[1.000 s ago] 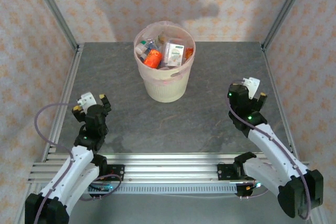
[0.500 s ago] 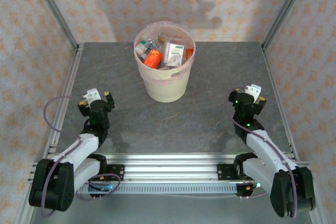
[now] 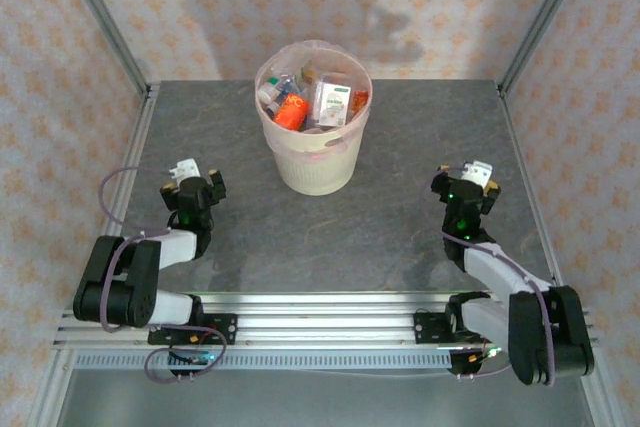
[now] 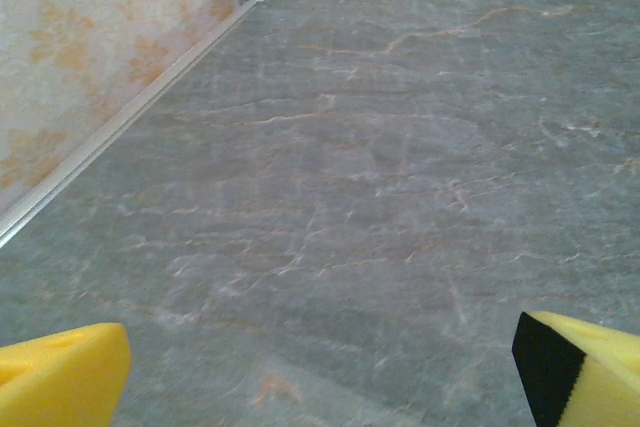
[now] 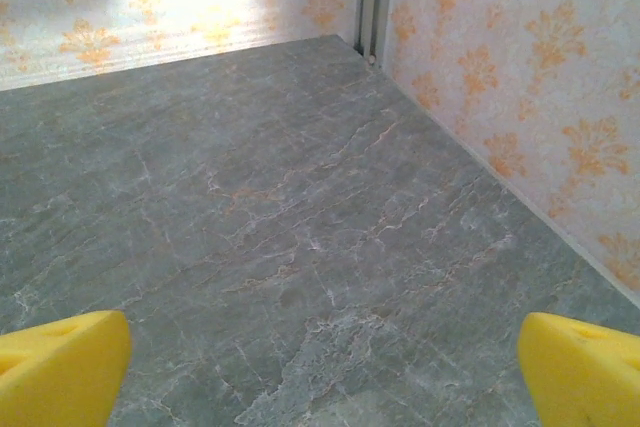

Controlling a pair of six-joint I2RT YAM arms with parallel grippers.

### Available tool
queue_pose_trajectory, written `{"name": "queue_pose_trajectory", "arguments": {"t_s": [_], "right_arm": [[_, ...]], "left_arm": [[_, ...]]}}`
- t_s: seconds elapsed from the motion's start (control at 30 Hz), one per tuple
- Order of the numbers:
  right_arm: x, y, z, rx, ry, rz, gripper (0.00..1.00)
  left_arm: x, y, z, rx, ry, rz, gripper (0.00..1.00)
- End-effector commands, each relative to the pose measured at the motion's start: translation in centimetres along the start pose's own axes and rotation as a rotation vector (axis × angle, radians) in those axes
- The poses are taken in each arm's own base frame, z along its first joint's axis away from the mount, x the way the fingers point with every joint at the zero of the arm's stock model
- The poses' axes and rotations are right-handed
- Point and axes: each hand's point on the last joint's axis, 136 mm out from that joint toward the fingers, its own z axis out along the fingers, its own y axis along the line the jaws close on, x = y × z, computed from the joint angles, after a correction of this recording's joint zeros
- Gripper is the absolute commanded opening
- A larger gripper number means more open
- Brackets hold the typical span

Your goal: Put the plastic bottles in the bin

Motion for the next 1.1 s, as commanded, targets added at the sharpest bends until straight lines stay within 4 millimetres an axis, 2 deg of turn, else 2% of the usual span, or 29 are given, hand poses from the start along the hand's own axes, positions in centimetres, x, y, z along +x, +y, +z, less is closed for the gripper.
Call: {"name": "queue_pose_trajectory", "arguments": {"t_s": [0.0,0.07,0.1,0.17,0.3,0.5,0.73,0.93,1.03,1.07], "right_arm": [[-0.3,0.7,0.5,-0.042,-0.038,0.028,0.99],[0.3,1.1,0.8,-0.053,-0.03,0.027,0.99],[0.2,1.3,1.0,-0.064,-0.034,0.027,0.99],[1.0,1.7,1.6,-0.075,-0.019,0.018,0.99],[1.0,2.1,2.6,-0.122,-0.01,0.046,0.99],[2.2,2.0,4.6,-0.143,0.03,0.075,0.99],[3.6,3.2,5.6,-0.188,0.07,0.042,0.99],[4.0,4.8,6.0,-0.266,0.122,0.001,0.99],[3.9,4.6,6.3,-0.245,0.124,0.01,0.99],[3.8,3.8,6.6,-0.194,0.122,0.025,0.99]], "left_arm": [[-2.1,-1.2,0.5,0.051,-0.059,-0.008,1.0],[-1.5,-1.7,0.9,0.076,-0.047,0.007,1.0],[-1.1,-2.5,1.6,0.097,-0.039,0.028,1.0],[-0.9,-3.9,1.7,0.128,0.006,0.092,1.0],[-1.2,-4.0,1.6,0.135,-0.015,0.09,1.0],[-1.0,-3.9,1.7,0.133,-0.011,0.091,1.0],[-1.0,-4.0,1.7,0.134,-0.008,0.093,1.0],[-1.0,-3.9,1.7,0.133,-0.01,0.092,1.0],[-1.0,-4.0,1.7,0.134,-0.01,0.092,1.0],[-1.0,-4.0,1.7,0.134,-0.01,0.092,1.0]]}}
